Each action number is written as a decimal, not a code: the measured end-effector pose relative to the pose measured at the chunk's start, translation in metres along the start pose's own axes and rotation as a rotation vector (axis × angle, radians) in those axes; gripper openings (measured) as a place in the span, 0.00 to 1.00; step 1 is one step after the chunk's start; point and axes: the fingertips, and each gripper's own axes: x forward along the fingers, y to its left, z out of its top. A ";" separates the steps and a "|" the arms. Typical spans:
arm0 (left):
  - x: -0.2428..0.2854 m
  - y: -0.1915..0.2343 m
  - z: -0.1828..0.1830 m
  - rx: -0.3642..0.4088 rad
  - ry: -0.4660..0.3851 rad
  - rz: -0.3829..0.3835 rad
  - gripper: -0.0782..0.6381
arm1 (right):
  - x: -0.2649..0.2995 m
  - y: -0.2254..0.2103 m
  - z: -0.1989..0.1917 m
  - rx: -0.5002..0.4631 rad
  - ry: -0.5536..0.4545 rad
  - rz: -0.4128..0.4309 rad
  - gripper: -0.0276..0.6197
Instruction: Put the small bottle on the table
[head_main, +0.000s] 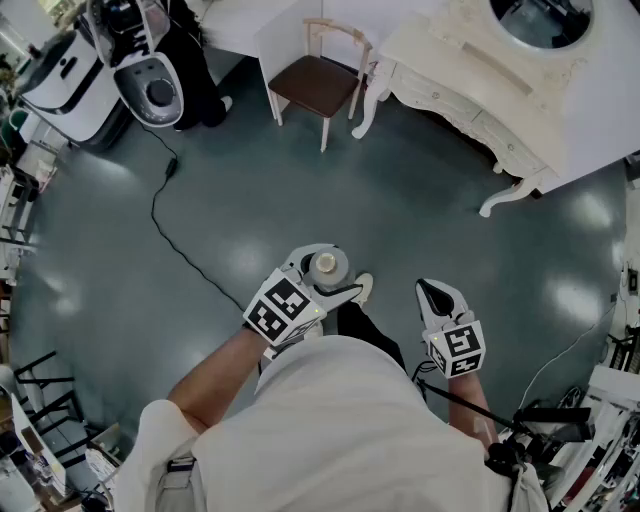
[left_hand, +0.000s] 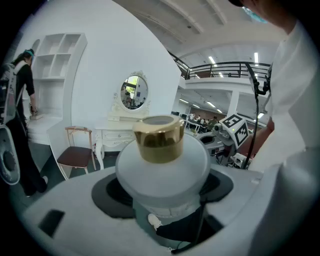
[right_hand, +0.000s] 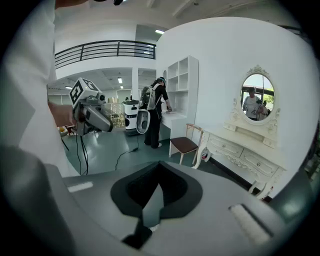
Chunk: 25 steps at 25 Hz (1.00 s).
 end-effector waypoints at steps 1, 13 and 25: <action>0.004 0.000 0.005 0.008 0.004 -0.006 0.59 | 0.000 -0.006 0.002 0.005 -0.008 -0.005 0.04; 0.141 0.033 0.122 0.105 0.055 -0.042 0.59 | 0.012 -0.185 0.037 0.044 -0.086 -0.060 0.04; 0.270 0.060 0.204 0.133 0.085 -0.129 0.59 | 0.009 -0.315 0.011 0.140 -0.079 -0.192 0.13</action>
